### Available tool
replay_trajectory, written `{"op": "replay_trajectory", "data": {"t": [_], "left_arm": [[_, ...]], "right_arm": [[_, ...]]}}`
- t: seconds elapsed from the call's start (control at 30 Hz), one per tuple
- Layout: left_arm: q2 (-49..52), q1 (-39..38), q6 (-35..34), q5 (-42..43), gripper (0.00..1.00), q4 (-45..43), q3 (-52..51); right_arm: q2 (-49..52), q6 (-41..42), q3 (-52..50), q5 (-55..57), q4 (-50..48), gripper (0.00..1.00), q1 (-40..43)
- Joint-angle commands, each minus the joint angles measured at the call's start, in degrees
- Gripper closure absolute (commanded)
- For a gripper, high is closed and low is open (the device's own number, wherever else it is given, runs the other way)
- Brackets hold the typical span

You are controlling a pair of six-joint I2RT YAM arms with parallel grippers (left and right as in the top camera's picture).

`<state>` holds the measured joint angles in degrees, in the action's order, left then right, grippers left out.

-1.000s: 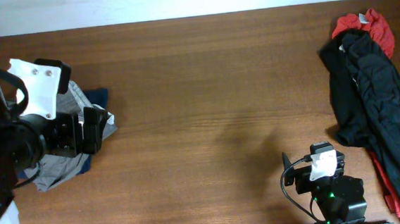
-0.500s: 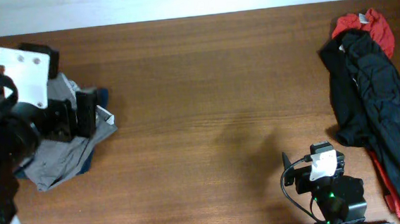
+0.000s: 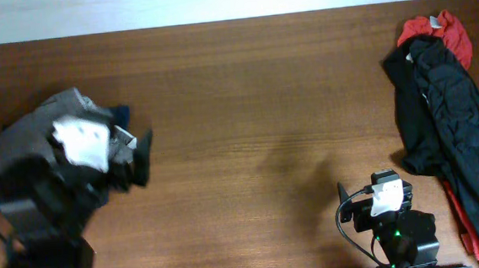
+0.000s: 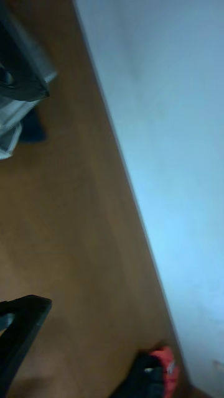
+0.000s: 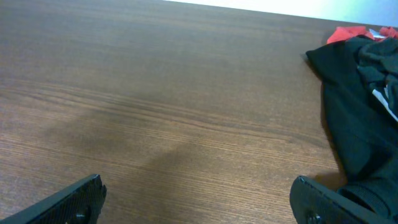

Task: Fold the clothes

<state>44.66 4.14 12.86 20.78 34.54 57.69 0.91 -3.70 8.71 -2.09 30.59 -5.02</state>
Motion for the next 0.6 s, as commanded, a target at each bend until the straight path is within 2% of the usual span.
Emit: {"op": "replay_trajectory", "data": {"t": [0.0,0.23,0.57], "left_arm": [[-9.27,-0.13,0.55,0.92,0.01,-3.19,-10.8],[-25.09,-0.13,0.48,1.7,0.01,-8.0,-30.36],[-37.22,-0.13,0.5,2.01,0.01,-15.65,-46.56]], "right_arm": [[-0.5,-0.37,-0.39,-0.5,0.0,0.01,0.17],[-0.5,-0.37,-0.39,-0.5,-0.02,0.01,0.17],[-0.5,-0.37,-0.39,-0.5,0.0,0.01,0.17]]}}
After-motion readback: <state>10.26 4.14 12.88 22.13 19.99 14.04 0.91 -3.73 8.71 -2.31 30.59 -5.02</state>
